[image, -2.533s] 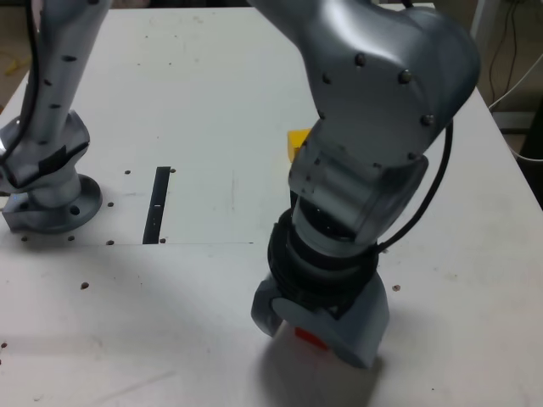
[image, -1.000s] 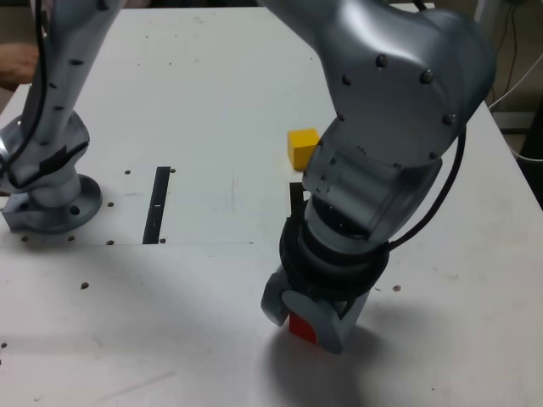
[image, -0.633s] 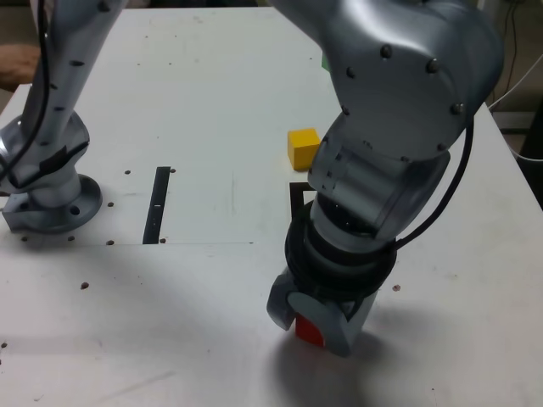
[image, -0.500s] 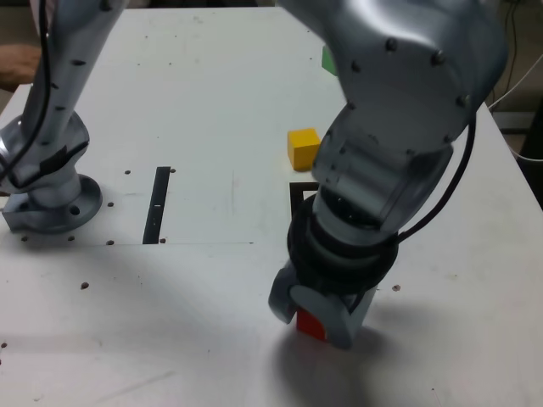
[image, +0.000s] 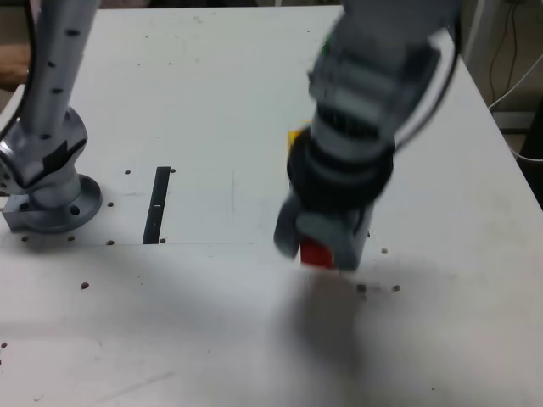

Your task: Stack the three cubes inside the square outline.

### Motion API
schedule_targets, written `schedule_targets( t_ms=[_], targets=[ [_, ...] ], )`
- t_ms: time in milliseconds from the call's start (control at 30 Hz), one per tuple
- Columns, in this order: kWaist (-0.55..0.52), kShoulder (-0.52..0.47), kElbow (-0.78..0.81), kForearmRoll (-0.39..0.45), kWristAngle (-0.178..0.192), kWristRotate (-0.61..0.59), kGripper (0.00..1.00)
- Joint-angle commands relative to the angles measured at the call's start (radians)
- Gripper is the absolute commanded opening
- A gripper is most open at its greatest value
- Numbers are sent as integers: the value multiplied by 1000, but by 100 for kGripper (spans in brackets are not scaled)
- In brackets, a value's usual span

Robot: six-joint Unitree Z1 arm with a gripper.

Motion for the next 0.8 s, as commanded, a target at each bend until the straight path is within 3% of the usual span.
schedule_targets(
  t_ms=[0,267,533,767],
  targets=[
    [30,-31,16,0,7,5,21],
    [140,-66,80,-19,9,30,21],
    [237,-63,154,-92,-7,36,21],
    [279,-57,165,-123,-18,61,21]
  ],
)
